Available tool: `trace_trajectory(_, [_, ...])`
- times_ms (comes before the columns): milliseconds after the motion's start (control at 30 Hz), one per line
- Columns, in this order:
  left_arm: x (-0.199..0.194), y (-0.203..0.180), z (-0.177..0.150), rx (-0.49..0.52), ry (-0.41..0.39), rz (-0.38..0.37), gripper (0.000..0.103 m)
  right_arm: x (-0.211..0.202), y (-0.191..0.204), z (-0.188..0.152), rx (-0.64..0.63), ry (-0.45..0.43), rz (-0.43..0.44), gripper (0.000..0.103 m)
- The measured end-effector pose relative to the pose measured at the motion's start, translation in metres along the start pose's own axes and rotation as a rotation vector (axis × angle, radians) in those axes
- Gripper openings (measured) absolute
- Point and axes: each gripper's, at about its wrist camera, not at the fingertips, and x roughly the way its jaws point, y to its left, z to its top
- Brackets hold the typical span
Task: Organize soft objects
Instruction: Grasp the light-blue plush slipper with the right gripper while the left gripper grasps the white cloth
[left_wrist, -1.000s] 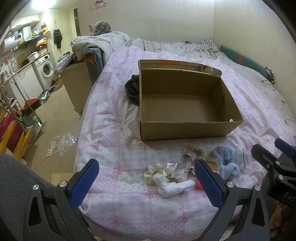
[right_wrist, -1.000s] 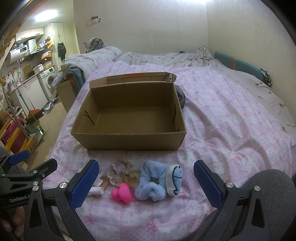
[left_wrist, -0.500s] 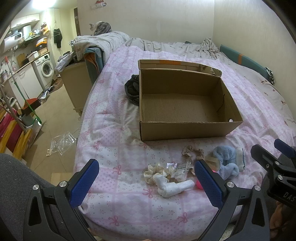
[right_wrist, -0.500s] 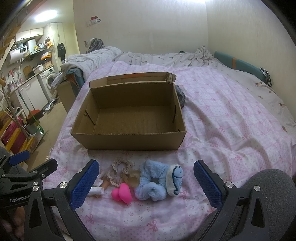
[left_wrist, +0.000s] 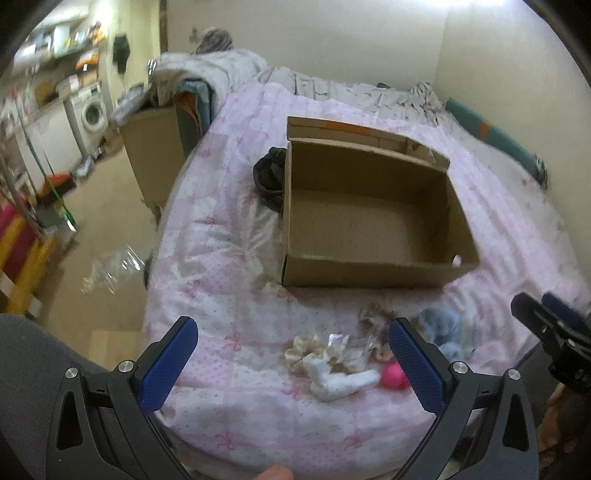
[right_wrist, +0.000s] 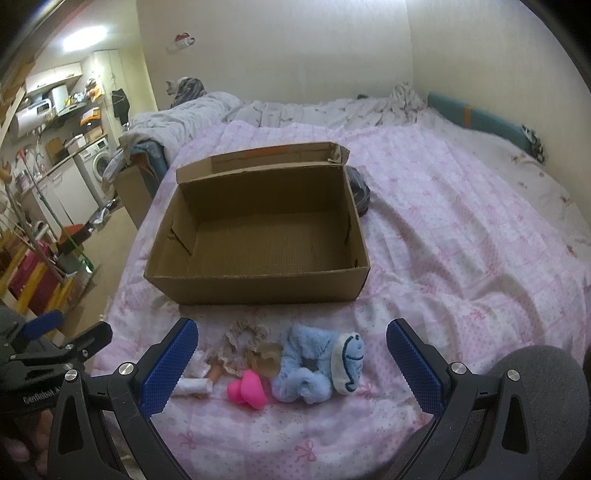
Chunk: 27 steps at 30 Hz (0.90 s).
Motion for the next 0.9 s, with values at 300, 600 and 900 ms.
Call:
trace_trajectory(300, [0.036, 0.019, 0.034, -0.103, 0.169, 0.037, 0.103, 0.011, -0.028, 0.048, 0.097, 0.080, 0.064, 0.103])
trace_trajectory(600, [0.125, 0.014, -0.006, -0.152, 0.511, -0.032, 0.077, 0.049, -0.041, 0.049, 0.084, 0.197, 0.022, 0.103])
trace_trajectory(900, [0.161, 0.022, -0.015, -0.257, 0.601, -0.050, 0.070, 0.086, -0.059, 0.016, 0.122, 0.293, 0.005, 0.103])
